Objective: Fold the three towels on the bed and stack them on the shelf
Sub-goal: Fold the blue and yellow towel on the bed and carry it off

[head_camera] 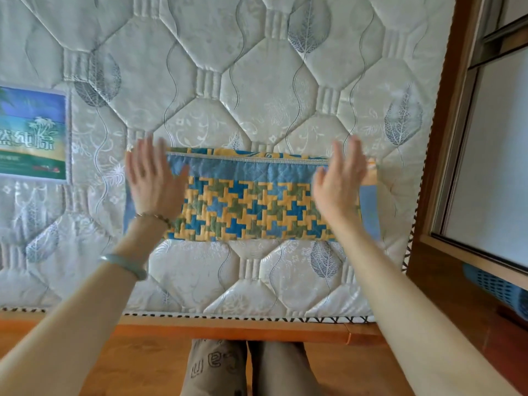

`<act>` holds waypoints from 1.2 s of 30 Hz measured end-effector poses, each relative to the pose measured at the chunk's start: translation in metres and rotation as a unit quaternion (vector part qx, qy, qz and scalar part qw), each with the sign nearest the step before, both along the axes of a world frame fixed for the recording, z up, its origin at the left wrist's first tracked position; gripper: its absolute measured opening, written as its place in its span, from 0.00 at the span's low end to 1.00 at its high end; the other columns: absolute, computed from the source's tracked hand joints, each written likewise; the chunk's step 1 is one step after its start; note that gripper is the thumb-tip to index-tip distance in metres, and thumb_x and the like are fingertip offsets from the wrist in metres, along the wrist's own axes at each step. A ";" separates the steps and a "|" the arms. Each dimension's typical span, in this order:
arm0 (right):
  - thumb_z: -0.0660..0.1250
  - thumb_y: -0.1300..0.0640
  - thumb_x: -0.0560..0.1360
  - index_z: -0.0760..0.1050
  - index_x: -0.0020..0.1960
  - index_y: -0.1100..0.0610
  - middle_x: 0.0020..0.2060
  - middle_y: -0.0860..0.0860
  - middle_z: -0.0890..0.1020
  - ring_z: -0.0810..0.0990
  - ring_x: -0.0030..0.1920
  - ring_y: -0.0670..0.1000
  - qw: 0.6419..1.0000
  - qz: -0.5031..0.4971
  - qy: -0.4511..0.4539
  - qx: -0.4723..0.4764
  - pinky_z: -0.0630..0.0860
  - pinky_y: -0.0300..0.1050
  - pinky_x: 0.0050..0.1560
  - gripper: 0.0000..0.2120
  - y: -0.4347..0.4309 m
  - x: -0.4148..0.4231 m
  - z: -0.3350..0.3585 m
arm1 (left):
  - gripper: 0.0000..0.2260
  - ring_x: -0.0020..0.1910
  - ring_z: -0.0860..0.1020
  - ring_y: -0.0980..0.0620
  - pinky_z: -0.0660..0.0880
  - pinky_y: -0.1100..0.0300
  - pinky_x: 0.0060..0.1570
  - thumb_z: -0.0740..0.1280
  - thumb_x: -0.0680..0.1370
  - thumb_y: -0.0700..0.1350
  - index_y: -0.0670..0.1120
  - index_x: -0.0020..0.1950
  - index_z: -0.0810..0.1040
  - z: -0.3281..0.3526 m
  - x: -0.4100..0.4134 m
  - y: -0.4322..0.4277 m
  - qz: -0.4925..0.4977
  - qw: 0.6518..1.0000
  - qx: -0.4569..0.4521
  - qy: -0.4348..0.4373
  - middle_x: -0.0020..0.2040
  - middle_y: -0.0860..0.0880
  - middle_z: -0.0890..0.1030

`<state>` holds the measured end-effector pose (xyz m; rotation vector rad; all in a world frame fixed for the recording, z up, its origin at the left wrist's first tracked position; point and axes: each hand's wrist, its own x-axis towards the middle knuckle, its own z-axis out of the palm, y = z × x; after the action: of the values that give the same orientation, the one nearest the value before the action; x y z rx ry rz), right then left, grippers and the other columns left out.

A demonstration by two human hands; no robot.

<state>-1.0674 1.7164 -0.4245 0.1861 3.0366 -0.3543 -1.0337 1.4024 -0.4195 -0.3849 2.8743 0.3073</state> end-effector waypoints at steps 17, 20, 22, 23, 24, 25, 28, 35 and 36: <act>0.65 0.54 0.76 0.73 0.63 0.59 0.59 0.59 0.74 0.70 0.61 0.58 0.992 0.104 0.036 -0.059 0.62 0.58 0.68 0.17 -0.043 0.015 -0.043 | 0.22 0.71 0.65 0.42 0.48 0.47 0.74 0.55 0.80 0.50 0.44 0.73 0.64 -0.037 0.005 0.050 -0.211 0.976 0.032 0.034 0.70 0.43 0.70; 0.70 0.57 0.73 0.78 0.55 0.59 0.51 0.58 0.77 0.74 0.54 0.60 0.994 0.093 0.019 -0.053 0.63 0.54 0.61 0.12 -0.031 -0.001 -0.041 | 0.16 0.61 0.72 0.42 0.56 0.45 0.72 0.59 0.80 0.46 0.45 0.66 0.73 -0.036 -0.018 0.050 -0.183 0.979 0.066 0.061 0.59 0.44 0.77; 0.72 0.60 0.71 0.79 0.51 0.60 0.48 0.58 0.77 0.76 0.51 0.61 0.993 0.100 0.009 -0.069 0.62 0.51 0.58 0.10 -0.030 -0.007 -0.040 | 0.12 0.55 0.73 0.41 0.56 0.47 0.71 0.60 0.79 0.45 0.45 0.60 0.77 -0.036 -0.030 0.054 -0.159 0.982 0.080 0.064 0.52 0.44 0.79; 0.72 0.61 0.70 0.79 0.49 0.61 0.46 0.58 0.77 0.76 0.49 0.61 0.992 0.101 0.010 -0.079 0.62 0.50 0.56 0.09 -0.031 -0.009 -0.039 | 0.11 0.54 0.73 0.41 0.56 0.48 0.71 0.60 0.79 0.44 0.44 0.57 0.78 -0.036 -0.034 0.055 -0.150 0.983 0.082 0.063 0.50 0.44 0.79; 0.72 0.62 0.70 0.79 0.47 0.61 0.45 0.58 0.77 0.76 0.48 0.61 0.991 0.102 0.019 -0.088 0.62 0.48 0.55 0.08 -0.031 -0.011 -0.038 | 0.10 0.53 0.72 0.41 0.56 0.48 0.71 0.60 0.79 0.44 0.43 0.54 0.79 -0.035 -0.037 0.055 -0.145 0.984 0.079 0.063 0.48 0.44 0.79; 0.72 0.62 0.70 0.78 0.46 0.62 0.43 0.57 0.77 0.76 0.46 0.60 0.989 0.105 0.035 -0.095 0.63 0.47 0.53 0.07 -0.031 -0.012 -0.036 | 0.09 0.52 0.72 0.41 0.56 0.48 0.70 0.60 0.79 0.43 0.43 0.52 0.79 -0.035 -0.040 0.055 -0.141 0.985 0.075 0.068 0.47 0.44 0.79; 0.69 0.60 0.72 0.78 0.44 0.62 0.41 0.56 0.78 0.77 0.42 0.59 0.984 0.116 0.074 -0.113 0.67 0.47 0.48 0.04 -0.028 -0.016 -0.035 | 0.08 0.50 0.73 0.40 0.56 0.49 0.69 0.60 0.79 0.43 0.42 0.49 0.78 -0.032 -0.045 0.053 -0.132 0.985 0.064 0.087 0.46 0.44 0.78; 0.69 0.66 0.71 0.78 0.50 0.61 0.49 0.59 0.79 0.77 0.50 0.61 0.992 0.100 0.064 -0.052 0.71 0.57 0.56 0.08 -0.036 -0.014 -0.042 | 0.17 0.70 0.65 0.38 0.47 0.44 0.74 0.57 0.80 0.45 0.39 0.67 0.68 -0.034 -0.034 0.068 -0.099 0.993 0.036 0.051 0.67 0.39 0.71; 0.67 0.67 0.71 0.77 0.55 0.60 0.56 0.61 0.77 0.75 0.57 0.62 0.992 0.101 0.063 -0.034 0.66 0.58 0.63 0.14 -0.043 -0.013 -0.040 | 0.21 0.74 0.59 0.40 0.43 0.45 0.74 0.56 0.80 0.46 0.40 0.71 0.63 -0.032 -0.028 0.075 -0.114 0.992 0.034 0.051 0.73 0.40 0.65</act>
<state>-1.0802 1.6733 -0.4642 -0.1533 3.1218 -0.4694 -1.0615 1.4773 -0.4511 -0.0289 2.9605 0.3920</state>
